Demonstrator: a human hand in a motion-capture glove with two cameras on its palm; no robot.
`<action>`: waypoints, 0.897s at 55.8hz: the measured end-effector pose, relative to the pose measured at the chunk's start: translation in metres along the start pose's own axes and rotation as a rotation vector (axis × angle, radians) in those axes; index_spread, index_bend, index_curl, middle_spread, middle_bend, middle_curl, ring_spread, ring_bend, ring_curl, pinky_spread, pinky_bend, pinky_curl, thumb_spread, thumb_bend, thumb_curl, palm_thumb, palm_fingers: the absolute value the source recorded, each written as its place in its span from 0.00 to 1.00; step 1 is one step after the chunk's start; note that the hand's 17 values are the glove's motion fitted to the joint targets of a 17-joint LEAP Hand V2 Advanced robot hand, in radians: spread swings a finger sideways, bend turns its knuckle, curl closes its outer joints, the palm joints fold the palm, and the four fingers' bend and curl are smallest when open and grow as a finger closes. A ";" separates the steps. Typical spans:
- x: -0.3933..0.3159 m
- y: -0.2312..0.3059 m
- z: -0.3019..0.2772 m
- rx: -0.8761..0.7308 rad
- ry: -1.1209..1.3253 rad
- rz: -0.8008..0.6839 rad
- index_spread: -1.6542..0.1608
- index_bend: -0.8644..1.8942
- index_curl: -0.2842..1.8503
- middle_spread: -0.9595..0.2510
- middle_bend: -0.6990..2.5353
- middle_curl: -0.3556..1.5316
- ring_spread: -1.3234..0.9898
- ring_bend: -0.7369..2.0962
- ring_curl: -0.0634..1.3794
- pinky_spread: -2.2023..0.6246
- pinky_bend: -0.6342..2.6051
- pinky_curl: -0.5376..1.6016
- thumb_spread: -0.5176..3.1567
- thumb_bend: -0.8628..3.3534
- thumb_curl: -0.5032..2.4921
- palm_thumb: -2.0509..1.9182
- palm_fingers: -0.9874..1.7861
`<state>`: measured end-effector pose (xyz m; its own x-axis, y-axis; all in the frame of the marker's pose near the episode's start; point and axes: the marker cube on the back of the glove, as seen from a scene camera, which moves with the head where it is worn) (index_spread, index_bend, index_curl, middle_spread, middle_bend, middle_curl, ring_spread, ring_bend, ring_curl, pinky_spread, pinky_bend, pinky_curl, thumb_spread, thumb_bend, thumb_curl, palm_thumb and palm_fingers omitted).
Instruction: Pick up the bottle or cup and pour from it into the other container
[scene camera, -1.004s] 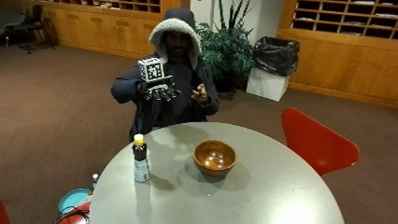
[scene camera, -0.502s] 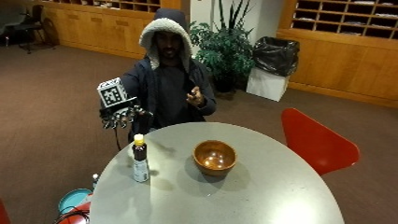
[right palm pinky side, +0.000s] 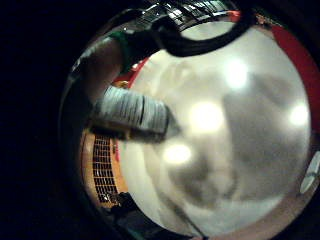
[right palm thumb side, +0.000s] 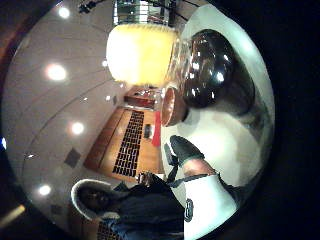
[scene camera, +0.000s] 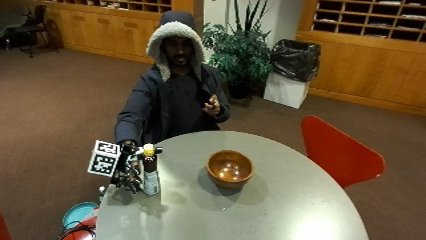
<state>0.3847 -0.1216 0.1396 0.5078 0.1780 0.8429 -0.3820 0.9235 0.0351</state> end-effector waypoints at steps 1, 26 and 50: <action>0.000 -0.005 0.003 0.000 -0.019 -0.003 0.74 0.35 0.24 0.81 0.28 0.37 0.63 0.34 0.18 0.90 0.38 0.43 0.38 0.21 0.30 0.68 0.46; 0.001 -0.037 0.029 0.084 -0.203 -0.101 0.74 0.37 0.25 0.62 0.33 0.39 0.53 0.43 0.26 0.84 0.31 0.41 0.34 0.20 0.33 0.76 0.72; -0.008 -0.037 0.028 0.204 -0.153 -0.109 0.74 0.38 0.31 0.59 0.37 0.44 0.48 0.49 0.34 0.72 0.31 0.42 0.22 0.20 0.39 0.78 0.84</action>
<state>0.3728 -0.1671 0.1467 0.4381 0.0140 0.8988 -0.4871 0.8441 0.2243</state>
